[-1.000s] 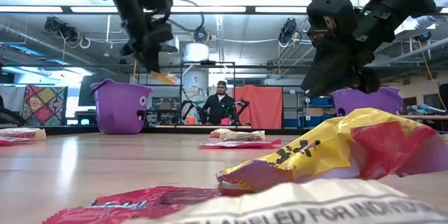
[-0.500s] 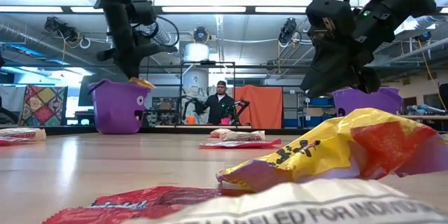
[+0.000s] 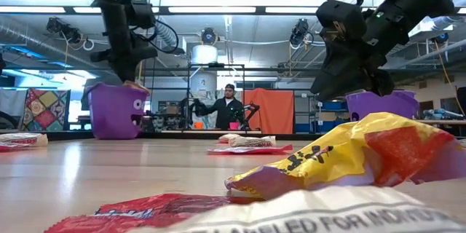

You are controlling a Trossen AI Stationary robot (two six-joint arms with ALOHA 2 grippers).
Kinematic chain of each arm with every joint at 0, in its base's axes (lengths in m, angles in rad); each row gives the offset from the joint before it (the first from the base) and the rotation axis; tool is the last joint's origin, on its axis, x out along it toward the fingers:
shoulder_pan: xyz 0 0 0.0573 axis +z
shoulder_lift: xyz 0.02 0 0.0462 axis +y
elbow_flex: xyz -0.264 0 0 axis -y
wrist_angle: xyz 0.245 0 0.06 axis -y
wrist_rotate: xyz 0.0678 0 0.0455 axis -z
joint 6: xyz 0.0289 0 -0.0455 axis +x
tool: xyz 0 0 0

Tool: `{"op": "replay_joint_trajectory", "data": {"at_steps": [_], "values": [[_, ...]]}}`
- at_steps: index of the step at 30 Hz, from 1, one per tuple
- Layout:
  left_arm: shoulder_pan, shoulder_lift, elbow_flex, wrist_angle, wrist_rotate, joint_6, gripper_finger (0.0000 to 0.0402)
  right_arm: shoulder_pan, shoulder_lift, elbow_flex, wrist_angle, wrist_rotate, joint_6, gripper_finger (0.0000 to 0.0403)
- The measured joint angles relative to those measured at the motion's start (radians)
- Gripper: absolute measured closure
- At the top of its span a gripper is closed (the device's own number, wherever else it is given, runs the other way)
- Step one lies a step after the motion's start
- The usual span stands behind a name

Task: Sort candy by brand, put in halloween buckets
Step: Put the yellow candy into the left purple bucket

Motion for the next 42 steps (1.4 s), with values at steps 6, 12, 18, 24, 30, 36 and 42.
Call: {"op": "replay_joint_trajectory", "data": {"at_steps": [6,12,18,24,30,36,42], "values": [[0.000,-0.046,0.000,-0.062,-0.045,0.009,0.0356,0.000,0.000,0.000,0.000,0.000,-0.002,0.0286],[0.000,-0.052,0.000,-0.092,-0.075,0.026,0.0355,0.000,0.000,0.000,0.000,0.004,-0.006,0.0286],[0.000,-0.052,0.000,-0.108,-0.085,-0.027,0.0324,0.000,0.000,0.000,0.000,0.003,0.020,0.0286],[0.000,-0.067,0.000,-0.125,-0.096,-0.056,0.0284,0.002,0.000,0.000,0.000,-0.023,0.042,0.0286],[-0.010,-0.129,0.000,-0.129,0.054,-0.023,0.0275,0.010,0.000,0.000,0.000,-0.029,0.036,0.0286],[-0.123,-0.231,0.000,-0.070,0.107,-0.040,0.0275,-0.003,0.000,0.000,0.001,-0.029,-0.006,0.0286],[-0.356,-0.276,0.000,0.028,0.302,-0.060,0.0275,-0.025,0.000,0.000,0.017,-0.004,-0.036,0.0286]]}}
